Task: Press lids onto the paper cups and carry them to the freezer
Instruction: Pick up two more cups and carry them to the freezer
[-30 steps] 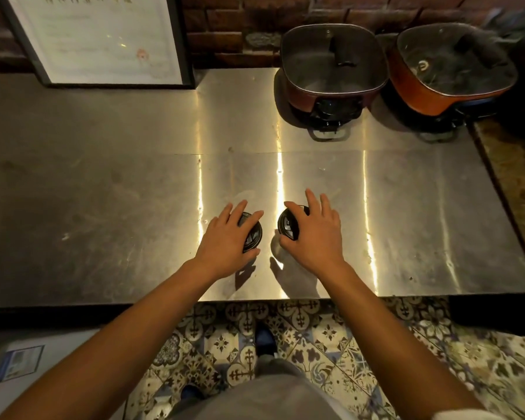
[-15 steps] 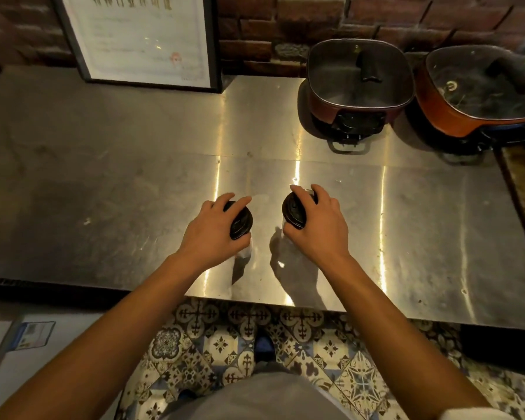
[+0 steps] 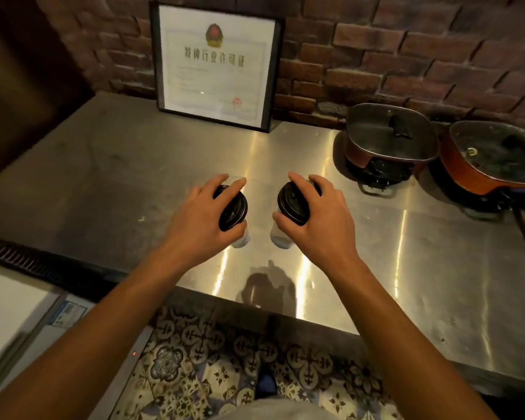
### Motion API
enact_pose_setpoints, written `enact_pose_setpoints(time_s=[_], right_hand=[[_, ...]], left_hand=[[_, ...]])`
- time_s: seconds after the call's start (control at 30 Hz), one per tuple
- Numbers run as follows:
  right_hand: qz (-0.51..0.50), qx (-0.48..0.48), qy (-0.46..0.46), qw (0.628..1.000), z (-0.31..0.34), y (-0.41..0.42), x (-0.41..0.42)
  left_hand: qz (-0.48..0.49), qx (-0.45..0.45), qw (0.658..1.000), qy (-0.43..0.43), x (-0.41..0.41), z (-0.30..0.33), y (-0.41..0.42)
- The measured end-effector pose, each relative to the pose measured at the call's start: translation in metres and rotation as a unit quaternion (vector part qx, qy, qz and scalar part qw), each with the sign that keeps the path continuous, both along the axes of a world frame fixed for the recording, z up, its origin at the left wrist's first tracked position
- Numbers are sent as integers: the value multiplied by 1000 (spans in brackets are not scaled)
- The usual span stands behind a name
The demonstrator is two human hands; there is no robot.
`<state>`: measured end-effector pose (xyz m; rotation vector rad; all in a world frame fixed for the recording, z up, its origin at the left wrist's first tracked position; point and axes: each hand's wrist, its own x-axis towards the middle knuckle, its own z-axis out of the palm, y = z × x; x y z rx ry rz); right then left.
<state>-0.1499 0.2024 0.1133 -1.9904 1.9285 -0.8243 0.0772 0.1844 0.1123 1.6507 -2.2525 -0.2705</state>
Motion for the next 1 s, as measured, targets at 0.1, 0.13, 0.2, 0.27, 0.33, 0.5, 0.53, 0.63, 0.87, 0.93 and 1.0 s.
enact_pose_setpoints(time_s=[0.1,0.13,0.2,0.27,0.33,0.5,0.53,0.63,0.87,0.93,1.0], right_hand=[[20,-28,-17,999,16,11,25],[29,-38,-20,999,22,15,34],[45,-56,-29,997,33,24,50],[62,-74,-37,995,45,34,66],[78,-92,-48,992,56,44,82],[116,-123,-66,983,74,76,133],[125,-127,-67,982,75,84,146],[151,-134,-74,977,77,111,184],[221,-136,-84,962,74,168,252],[244,-141,-84,956,75,176,270],[268,-142,-78,950,75,181,289]], left_hand=[[4,-26,1000,17,27,19,17],[7,-35,999,22,37,24,23],[16,-56,998,26,56,34,34],[26,-70,997,31,75,42,46],[38,-77,996,36,95,48,58],[68,-101,992,30,153,58,98],[74,-106,991,29,165,60,109],[89,-122,988,30,201,66,145],[139,-142,978,58,271,76,224],[165,-153,973,58,286,77,241],[198,-155,966,51,302,76,257]])
